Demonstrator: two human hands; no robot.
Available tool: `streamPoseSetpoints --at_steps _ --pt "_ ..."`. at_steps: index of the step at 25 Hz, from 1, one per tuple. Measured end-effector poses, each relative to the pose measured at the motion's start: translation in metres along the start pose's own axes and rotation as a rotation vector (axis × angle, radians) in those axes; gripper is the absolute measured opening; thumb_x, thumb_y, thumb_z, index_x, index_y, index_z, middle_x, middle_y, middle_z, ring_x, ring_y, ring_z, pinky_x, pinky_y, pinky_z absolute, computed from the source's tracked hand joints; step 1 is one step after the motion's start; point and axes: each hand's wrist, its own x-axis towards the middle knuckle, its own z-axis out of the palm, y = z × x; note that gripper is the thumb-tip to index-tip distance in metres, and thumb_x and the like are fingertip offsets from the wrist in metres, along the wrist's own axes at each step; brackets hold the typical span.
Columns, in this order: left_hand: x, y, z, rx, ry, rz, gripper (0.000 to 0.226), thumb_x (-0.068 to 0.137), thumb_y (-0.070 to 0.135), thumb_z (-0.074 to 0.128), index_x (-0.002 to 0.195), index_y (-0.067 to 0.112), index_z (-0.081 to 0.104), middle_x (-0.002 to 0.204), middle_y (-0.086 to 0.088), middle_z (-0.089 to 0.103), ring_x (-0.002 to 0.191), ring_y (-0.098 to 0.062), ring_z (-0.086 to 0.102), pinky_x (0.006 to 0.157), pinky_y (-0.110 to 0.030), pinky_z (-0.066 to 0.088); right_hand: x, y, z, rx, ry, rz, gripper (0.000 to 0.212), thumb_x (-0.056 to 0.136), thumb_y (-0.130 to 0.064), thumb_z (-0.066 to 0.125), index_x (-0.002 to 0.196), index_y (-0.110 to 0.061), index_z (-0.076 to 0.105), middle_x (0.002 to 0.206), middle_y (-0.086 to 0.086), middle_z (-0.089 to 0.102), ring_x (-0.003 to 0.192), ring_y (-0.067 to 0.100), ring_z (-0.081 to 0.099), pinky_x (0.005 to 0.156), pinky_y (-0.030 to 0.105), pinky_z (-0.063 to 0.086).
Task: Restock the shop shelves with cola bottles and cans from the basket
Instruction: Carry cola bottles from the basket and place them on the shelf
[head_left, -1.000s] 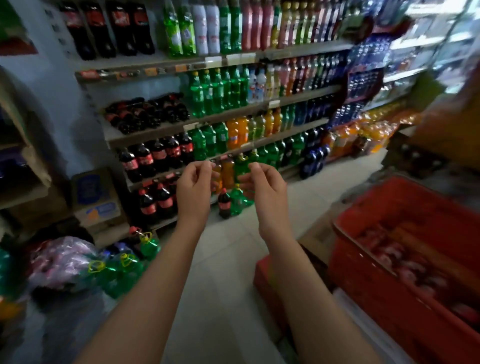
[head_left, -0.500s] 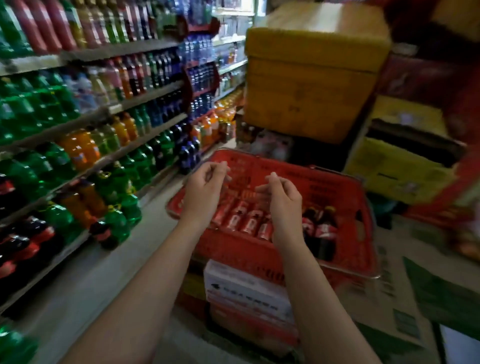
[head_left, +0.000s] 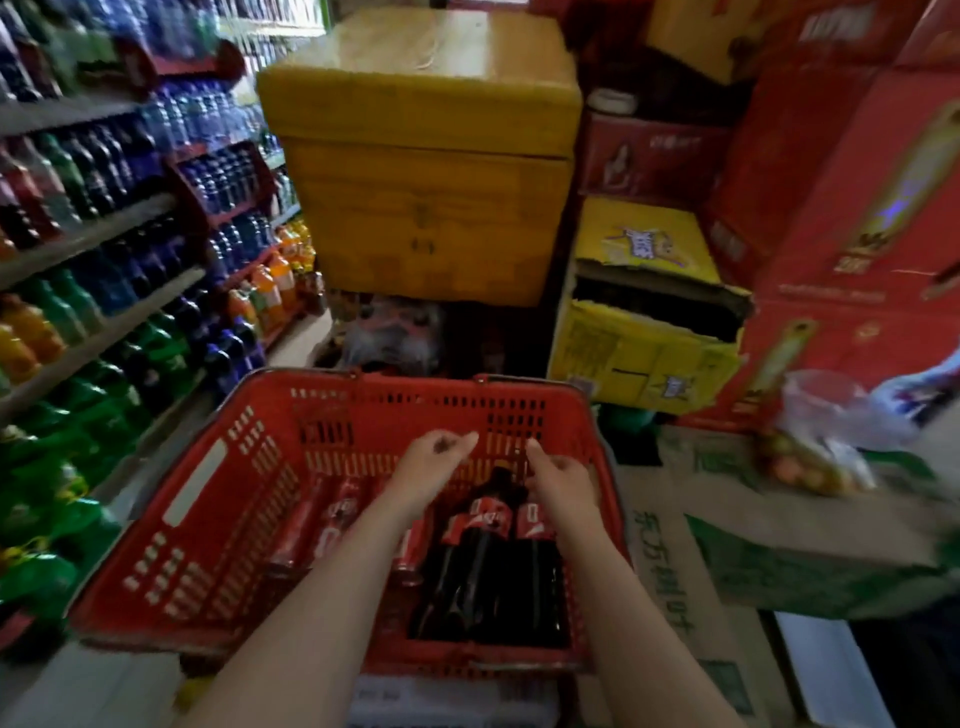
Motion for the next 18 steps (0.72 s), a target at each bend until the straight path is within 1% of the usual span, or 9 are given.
streamPoseSetpoints --at_steps 2,4,6,8,10,12,14,16,18 --pt "0.01 -0.024 0.007 0.036 -0.114 -0.152 0.045 0.087 0.05 0.062 0.102 0.007 0.066 0.098 -0.007 0.068 0.094 -0.019 0.062 0.084 -0.029 0.048 0.007 0.015 0.001 -0.04 -0.049 0.048 0.047 0.091 -0.053 0.055 0.113 -0.014 0.068 0.111 0.006 0.07 0.104 0.025 0.065 0.094 0.034 0.049" --pt "0.016 -0.039 0.011 0.073 -0.202 -0.269 0.06 0.079 0.064 0.061 0.106 0.011 0.065 0.108 -0.013 0.068 0.103 -0.028 0.064 0.097 -0.041 0.049 0.012 0.024 0.004 -0.102 -0.051 0.133 0.062 0.089 -0.057 0.053 0.13 -0.011 0.06 0.126 0.012 0.064 0.117 0.03 0.06 0.099 0.033 0.045" --pt "0.018 -0.049 0.015 0.1 -0.314 -0.316 0.072 0.08 0.066 0.058 0.115 0.004 0.064 0.118 -0.021 0.064 0.111 -0.035 0.061 0.1 -0.044 0.047 0.013 0.029 0.005 -0.137 -0.005 0.227 0.076 0.087 -0.062 0.051 0.138 -0.006 0.05 0.133 0.016 0.059 0.122 0.032 0.056 0.101 0.036 0.045" --pt "0.013 -0.056 0.021 0.078 -0.419 -0.289 0.062 0.087 0.058 0.057 0.119 0.005 0.064 0.118 -0.012 0.067 0.111 -0.026 0.061 0.092 -0.035 0.048 0.011 0.032 0.005 -0.176 0.031 0.272 0.081 0.087 -0.063 0.049 0.14 -0.002 0.045 0.136 0.019 0.056 0.125 0.033 0.054 0.104 0.035 0.043" --pt "0.009 -0.057 0.026 -0.013 -0.473 -0.243 0.045 0.085 0.052 0.063 0.115 0.019 0.067 0.11 0.004 0.068 0.111 -0.016 0.061 0.089 -0.027 0.045 0.008 0.035 0.005 -0.203 0.059 0.282 0.082 0.089 -0.063 0.045 0.142 0.0 0.042 0.141 0.019 0.052 0.13 0.033 0.049 0.108 0.034 0.039" --pt "0.016 -0.069 0.036 0.0 -0.428 -0.221 0.057 0.065 0.064 0.074 0.106 0.023 0.072 0.104 0.009 0.071 0.106 -0.015 0.066 0.091 -0.031 0.051 0.006 0.038 0.006 -0.22 0.1 0.292 0.082 0.091 -0.062 0.043 0.142 0.002 0.041 0.142 0.02 0.05 0.132 0.033 0.047 0.108 0.033 0.037" --pt "0.022 -0.072 0.045 0.12 -0.377 -0.239 0.07 0.047 0.066 0.078 0.098 0.018 0.075 0.095 0.003 0.074 0.091 -0.017 0.07 0.083 -0.032 0.056 0.004 0.041 0.007 -0.248 0.149 0.297 0.079 0.093 -0.06 0.041 0.14 0.004 0.043 0.14 0.021 0.052 0.13 0.033 0.049 0.105 0.032 0.037" --pt "0.022 -0.07 0.05 0.224 -0.304 -0.258 0.058 0.052 0.056 0.079 0.092 0.014 0.075 0.091 -0.003 0.074 0.084 -0.018 0.07 0.073 -0.029 0.055 0.002 0.04 0.01 -0.269 0.187 0.294 0.074 0.095 -0.057 0.041 0.137 0.004 0.046 0.136 0.022 0.056 0.127 0.033 0.051 0.1 0.031 0.039" --pt "0.022 -0.065 0.049 0.197 -0.25 -0.301 0.043 0.062 0.045 0.078 0.087 0.009 0.075 0.088 -0.006 0.074 0.081 -0.021 0.07 0.07 -0.029 0.054 0.002 0.035 0.013 -0.285 0.226 0.268 0.068 0.095 -0.054 0.042 0.133 0.002 0.05 0.131 0.021 0.059 0.123 0.034 0.055 0.097 0.031 0.042"
